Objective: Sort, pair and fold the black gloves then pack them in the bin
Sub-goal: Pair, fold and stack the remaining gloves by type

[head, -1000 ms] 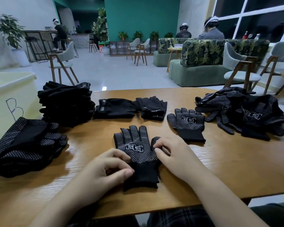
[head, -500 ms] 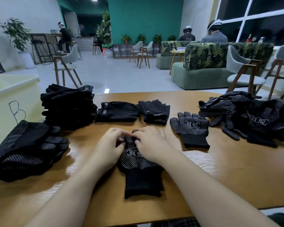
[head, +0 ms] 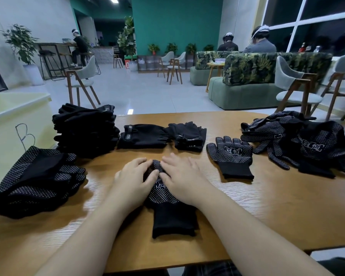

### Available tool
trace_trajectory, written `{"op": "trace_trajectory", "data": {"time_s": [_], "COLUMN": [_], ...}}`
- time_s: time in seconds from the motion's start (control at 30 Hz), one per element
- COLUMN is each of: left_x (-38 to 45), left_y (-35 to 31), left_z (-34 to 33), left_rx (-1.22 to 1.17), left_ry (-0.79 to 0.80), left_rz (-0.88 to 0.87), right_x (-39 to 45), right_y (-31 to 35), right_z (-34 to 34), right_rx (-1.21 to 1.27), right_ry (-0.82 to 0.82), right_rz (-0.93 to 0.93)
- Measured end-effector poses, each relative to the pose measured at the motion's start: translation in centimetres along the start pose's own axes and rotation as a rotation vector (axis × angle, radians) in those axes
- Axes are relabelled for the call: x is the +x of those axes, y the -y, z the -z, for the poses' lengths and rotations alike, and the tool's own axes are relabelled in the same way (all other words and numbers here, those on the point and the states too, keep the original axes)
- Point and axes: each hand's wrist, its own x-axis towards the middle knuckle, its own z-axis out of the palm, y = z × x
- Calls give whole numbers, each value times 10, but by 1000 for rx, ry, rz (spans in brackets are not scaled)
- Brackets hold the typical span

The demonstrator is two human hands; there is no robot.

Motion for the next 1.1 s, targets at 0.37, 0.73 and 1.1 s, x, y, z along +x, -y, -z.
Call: {"op": "trace_trajectory", "data": {"time_s": [0.37, 0.73, 1.1], "left_x": [-3, -4, -4], "left_y": [0, -1, -3], "left_z": [-5, 2, 0], "left_rx": [28, -73, -71], "left_ry": [9, -190, -218], "left_rz": [-35, 90, 150], "right_x": [-33, -88, -92], "right_y": [-12, -19, -18], "right_z": [17, 1, 1], "right_rx": [149, 119, 116], "right_ry": [-4, -50, -74], "right_rz": [24, -54, -51]}}
